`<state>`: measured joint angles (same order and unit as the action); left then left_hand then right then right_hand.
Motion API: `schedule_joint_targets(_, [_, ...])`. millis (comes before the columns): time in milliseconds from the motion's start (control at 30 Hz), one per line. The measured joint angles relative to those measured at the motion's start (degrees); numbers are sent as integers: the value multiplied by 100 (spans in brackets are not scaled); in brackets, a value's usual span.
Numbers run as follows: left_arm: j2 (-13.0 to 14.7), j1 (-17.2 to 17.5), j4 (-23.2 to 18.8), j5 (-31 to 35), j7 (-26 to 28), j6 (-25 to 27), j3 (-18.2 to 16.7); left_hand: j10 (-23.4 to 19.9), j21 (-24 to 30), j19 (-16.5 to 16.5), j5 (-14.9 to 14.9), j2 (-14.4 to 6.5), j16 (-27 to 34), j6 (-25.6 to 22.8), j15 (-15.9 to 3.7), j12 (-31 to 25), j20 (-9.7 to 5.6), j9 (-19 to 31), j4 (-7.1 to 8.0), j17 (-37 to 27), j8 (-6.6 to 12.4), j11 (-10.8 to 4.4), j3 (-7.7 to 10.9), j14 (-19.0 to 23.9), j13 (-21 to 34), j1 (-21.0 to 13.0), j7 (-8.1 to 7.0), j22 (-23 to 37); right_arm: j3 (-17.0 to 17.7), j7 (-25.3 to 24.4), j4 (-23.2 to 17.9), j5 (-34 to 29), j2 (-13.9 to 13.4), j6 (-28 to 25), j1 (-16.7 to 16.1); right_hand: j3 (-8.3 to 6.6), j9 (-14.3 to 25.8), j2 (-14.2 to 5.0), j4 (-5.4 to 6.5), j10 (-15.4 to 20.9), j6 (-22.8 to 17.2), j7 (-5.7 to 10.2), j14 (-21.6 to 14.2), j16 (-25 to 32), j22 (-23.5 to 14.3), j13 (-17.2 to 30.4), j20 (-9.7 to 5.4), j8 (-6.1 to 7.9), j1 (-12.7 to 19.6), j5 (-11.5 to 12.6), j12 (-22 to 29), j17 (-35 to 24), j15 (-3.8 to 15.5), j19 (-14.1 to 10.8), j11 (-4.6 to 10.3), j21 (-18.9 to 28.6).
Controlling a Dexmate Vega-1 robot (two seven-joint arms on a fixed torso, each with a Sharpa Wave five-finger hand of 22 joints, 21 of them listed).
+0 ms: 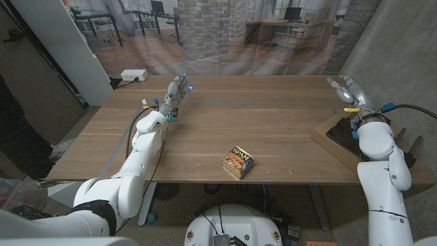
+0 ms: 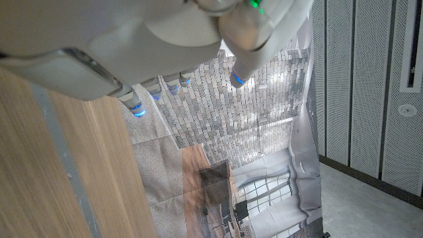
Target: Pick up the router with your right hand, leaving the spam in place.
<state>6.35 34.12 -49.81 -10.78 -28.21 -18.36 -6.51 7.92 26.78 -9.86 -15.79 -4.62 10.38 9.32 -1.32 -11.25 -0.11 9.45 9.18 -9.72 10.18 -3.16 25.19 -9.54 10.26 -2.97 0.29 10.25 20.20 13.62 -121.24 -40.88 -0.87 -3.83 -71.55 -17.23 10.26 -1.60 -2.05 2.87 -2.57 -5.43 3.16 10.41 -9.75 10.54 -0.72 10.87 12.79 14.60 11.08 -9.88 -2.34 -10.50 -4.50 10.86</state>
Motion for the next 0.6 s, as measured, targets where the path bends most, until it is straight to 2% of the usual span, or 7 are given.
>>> schedule_joint_targets(467, [-24,-105,147,64,-83,-56,-84,0,-11,0,0,0,0,0,0,0,0,0,0,0,0,0,0,0,0,0,0,0,66,-17,-316,-374,147,-180,-216,-1,0,-30,-1,0,0,0,0,0,0,0,31,0,30,0,0,0,0,-31,0,0])
schedule_joint_targets(600, [-25,-110,151,76,-99,-57,-97,0,-11,0,0,0,0,0,0,0,0,0,0,0,0,0,0,0,0,0,0,0,88,-17,-408,-468,196,-210,-273,-1,0,-30,-48,0,0,0,0,0,1,-1,31,0,30,0,0,0,0,-31,0,0])
